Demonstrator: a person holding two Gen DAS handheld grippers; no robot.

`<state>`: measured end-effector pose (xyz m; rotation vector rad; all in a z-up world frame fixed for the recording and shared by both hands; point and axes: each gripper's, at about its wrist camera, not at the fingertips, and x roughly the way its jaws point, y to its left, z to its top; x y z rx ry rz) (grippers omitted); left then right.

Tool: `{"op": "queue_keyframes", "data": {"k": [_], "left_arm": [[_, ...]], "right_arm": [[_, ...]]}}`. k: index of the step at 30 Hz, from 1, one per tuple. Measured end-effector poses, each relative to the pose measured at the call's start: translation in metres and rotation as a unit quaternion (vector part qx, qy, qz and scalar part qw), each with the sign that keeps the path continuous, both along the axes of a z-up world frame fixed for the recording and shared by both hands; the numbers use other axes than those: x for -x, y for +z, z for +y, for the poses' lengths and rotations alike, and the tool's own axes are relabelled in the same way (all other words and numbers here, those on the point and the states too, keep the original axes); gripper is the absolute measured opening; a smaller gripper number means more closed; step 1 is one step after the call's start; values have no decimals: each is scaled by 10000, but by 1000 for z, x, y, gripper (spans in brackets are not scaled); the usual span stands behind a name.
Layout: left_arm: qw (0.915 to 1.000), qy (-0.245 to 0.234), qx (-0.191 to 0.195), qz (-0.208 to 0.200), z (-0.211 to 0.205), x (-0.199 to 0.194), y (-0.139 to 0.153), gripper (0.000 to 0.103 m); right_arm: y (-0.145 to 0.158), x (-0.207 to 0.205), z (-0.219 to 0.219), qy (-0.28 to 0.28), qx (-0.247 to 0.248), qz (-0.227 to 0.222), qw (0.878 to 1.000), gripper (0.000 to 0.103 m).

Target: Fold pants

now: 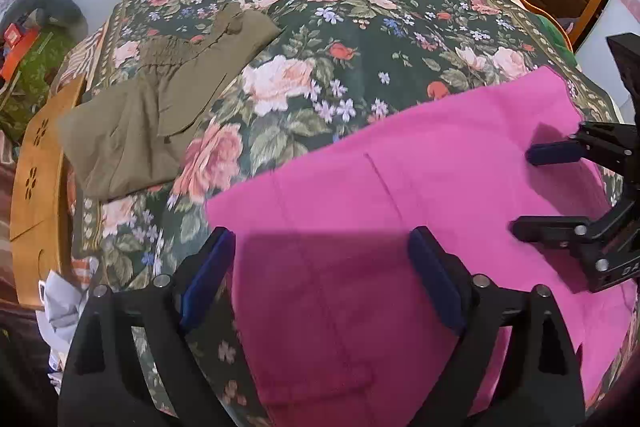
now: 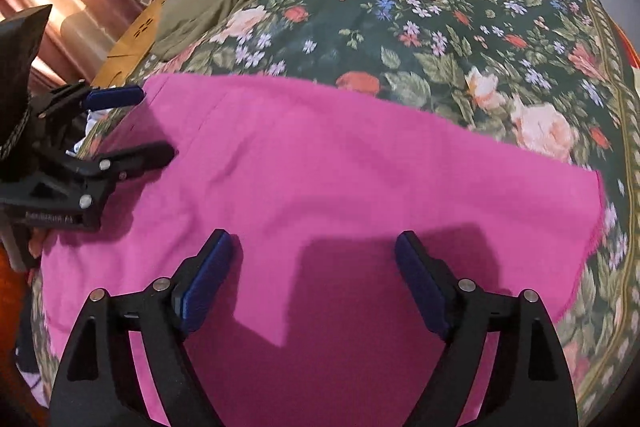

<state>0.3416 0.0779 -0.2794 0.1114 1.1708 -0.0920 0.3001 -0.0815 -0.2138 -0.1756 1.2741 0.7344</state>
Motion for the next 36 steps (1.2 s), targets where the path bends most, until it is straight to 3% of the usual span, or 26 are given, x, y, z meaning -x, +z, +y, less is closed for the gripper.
{"op": "queue_keyframes", "data": {"k": [23, 29, 33, 36], "left_arm": [[9989, 289, -108, -362, 6, 93, 33, 92], [9986, 363, -14, -391, 9, 111, 41, 93], [9974, 398, -268, -540, 8, 123, 46, 93], [9961, 490, -238, -688, 11, 133, 55, 93]], "right_arm": [[29, 72, -68, -905, -167, -243, 9955, 82], [33, 83, -73, -1015, -23, -364, 9942, 82], [39, 89, -73, -972, 166, -511, 9938, 82], [46, 95, -71, -945, 229, -690, 9929, 82]]}}
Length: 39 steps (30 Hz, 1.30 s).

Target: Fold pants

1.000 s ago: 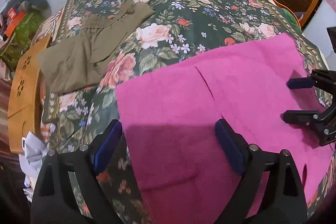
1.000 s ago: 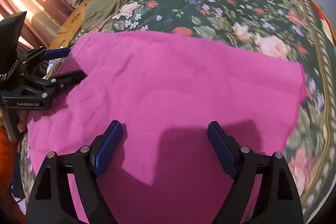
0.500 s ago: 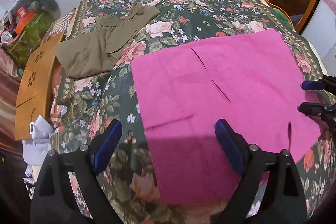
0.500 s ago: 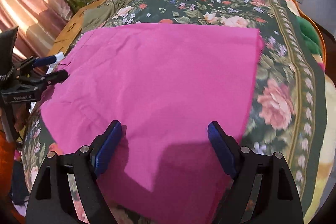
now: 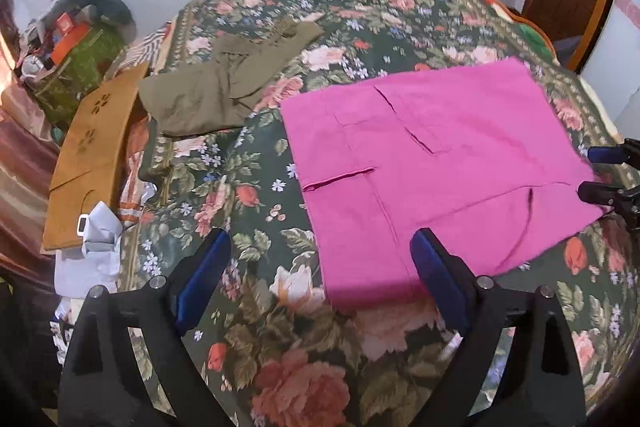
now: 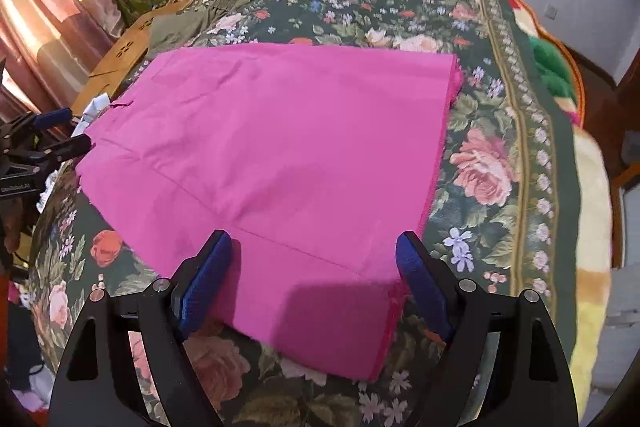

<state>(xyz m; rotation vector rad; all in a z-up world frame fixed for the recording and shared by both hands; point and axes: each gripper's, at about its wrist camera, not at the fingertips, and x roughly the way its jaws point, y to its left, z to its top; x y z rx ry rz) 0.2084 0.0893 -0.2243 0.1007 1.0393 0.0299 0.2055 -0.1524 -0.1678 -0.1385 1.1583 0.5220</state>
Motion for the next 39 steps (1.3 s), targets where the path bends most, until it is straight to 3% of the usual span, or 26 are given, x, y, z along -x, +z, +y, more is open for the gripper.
{"op": "queue_keyframes", "data": {"k": [6, 10, 20, 25, 29, 36, 37, 38, 39], "left_arm": [[9936, 693, 770, -444, 20, 14, 24, 93], [9839, 996, 1439, -372, 24, 16, 21, 93], [9801, 818, 1805, 142, -2, 34, -3, 93], [9632, 896, 2501, 414, 0, 32, -14, 93], [9533, 955, 2834, 414, 2, 28, -18, 93], [9153, 1183, 3817, 502, 19, 3, -31, 94], [9127, 1225, 3867, 493, 20, 0, -32, 93], [9111, 1298, 3884, 475, 22, -2, -32, 84], [9147, 1388, 3765, 468, 23, -5, -32, 77]], "right_arm": [[29, 8, 16, 6, -187, -629, 9978, 82], [41, 14, 34, 141, -412, -930, 9947, 82], [8, 20, 51, 431, -113, -751, 9962, 82], [6, 19, 45, 420, -265, -673, 9965, 82], [4, 20, 44, 444, -298, -699, 9961, 82], [1, 18, 41, 411, -488, -521, 9966, 82], [0, 17, 41, 406, -510, -507, 9966, 82], [0, 17, 41, 403, -526, -500, 9965, 82], [0, 17, 40, 399, -538, -495, 9965, 82]]}}
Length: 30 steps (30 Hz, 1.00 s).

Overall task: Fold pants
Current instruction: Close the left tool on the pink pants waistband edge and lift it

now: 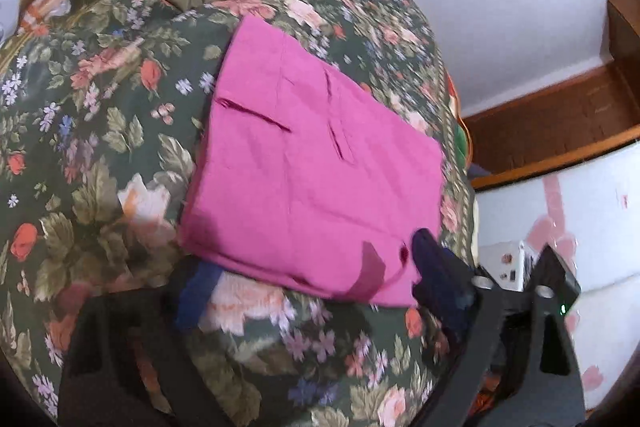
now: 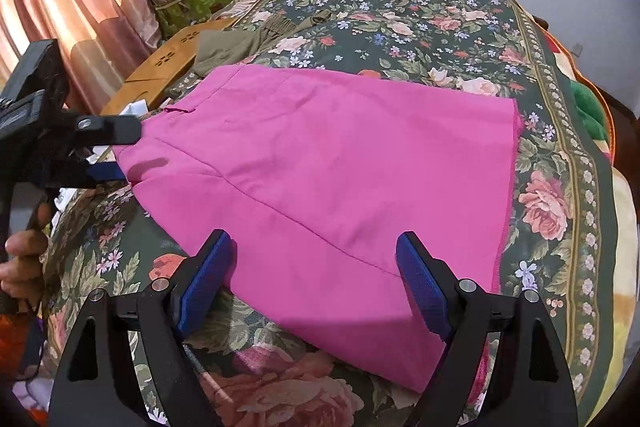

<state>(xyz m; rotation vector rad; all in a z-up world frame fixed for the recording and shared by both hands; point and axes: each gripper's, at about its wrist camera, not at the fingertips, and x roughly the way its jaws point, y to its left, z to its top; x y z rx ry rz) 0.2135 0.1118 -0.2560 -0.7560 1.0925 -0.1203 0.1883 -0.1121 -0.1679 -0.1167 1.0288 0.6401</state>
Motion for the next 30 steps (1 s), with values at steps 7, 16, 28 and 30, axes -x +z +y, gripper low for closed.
{"op": "queue_keyframes", "data": {"k": [7, 16, 28, 30], "left_arm": [[9954, 207, -931, -52, -6, 3, 5, 26], [9557, 330, -2844, -691, -23, 28, 50, 19], [8930, -285, -4161, -1689, -79, 31, 103, 17], [8981, -390, -3988, -1811, -86, 27, 111, 17]], "right_arm": [[0, -1, -6, -45, -125, 75, 9999, 82], [-1, 1, -31, -311, -176, 180, 9992, 82], [-2, 4, -40, -425, -131, 195, 9988, 82], [-2, 4, -41, -428, -155, 217, 9987, 82]]}}
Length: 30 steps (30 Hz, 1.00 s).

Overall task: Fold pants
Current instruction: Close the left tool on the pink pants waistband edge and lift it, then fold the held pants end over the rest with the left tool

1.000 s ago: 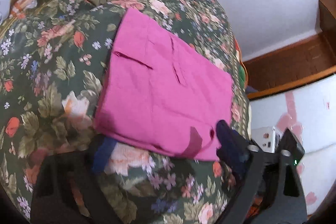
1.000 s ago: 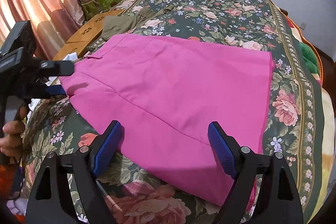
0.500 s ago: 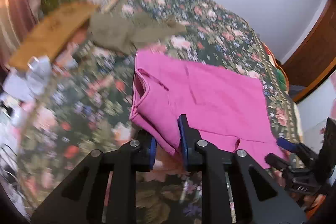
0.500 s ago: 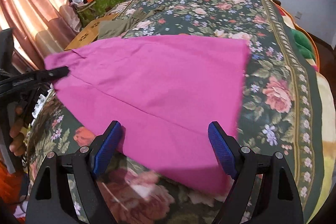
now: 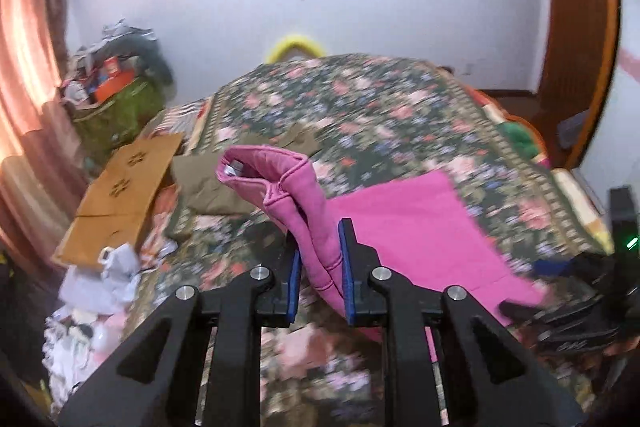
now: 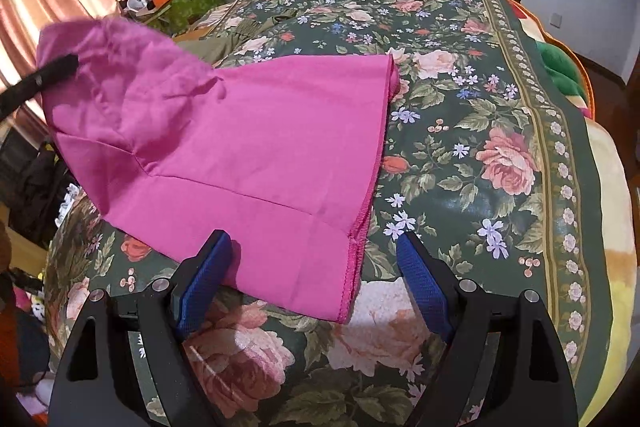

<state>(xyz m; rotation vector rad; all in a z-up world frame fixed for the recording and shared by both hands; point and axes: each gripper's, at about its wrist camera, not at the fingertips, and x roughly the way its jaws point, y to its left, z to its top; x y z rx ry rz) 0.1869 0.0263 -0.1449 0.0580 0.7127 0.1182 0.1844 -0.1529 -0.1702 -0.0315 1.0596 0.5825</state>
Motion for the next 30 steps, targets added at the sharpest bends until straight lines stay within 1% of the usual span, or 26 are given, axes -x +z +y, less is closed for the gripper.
{"op": "queue_keyframes", "data": {"k": [4, 7, 12, 16, 21, 24, 28, 30], "left_arm": [[9988, -270, 403, 11, -12, -14, 12, 15], [9977, -420, 531, 22, -24, -24, 17, 14], [9932, -745, 880, 185, -41, -38, 16, 13], [9823, -1064, 1442, 541, -48, -51, 6, 13], [9705, -1241, 1855, 911, -56, -63, -8, 13], [9667, -1287, 1933, 1072, -63, -67, -17, 13], [9650, -1431, 1814, 1238, -73, -67, -23, 14], [9629, -1526, 1770, 1352, -77, -65, -25, 19]], "right_arm": [[0, -1, -1, -12, -28, 30, 10000, 82], [0, -1, -1, 8, -31, 11, 10000, 82], [-1, -3, -2, 56, -75, 55, 9999, 82], [0, -4, -1, 134, -36, 22, 9999, 82], [-1, -4, -1, 135, -70, 26, 9999, 82], [-1, -4, -2, 121, -92, 36, 9999, 82], [-2, -4, -3, 110, -106, 47, 9999, 82], [-1, -4, -3, 101, -107, 41, 9999, 82]]}}
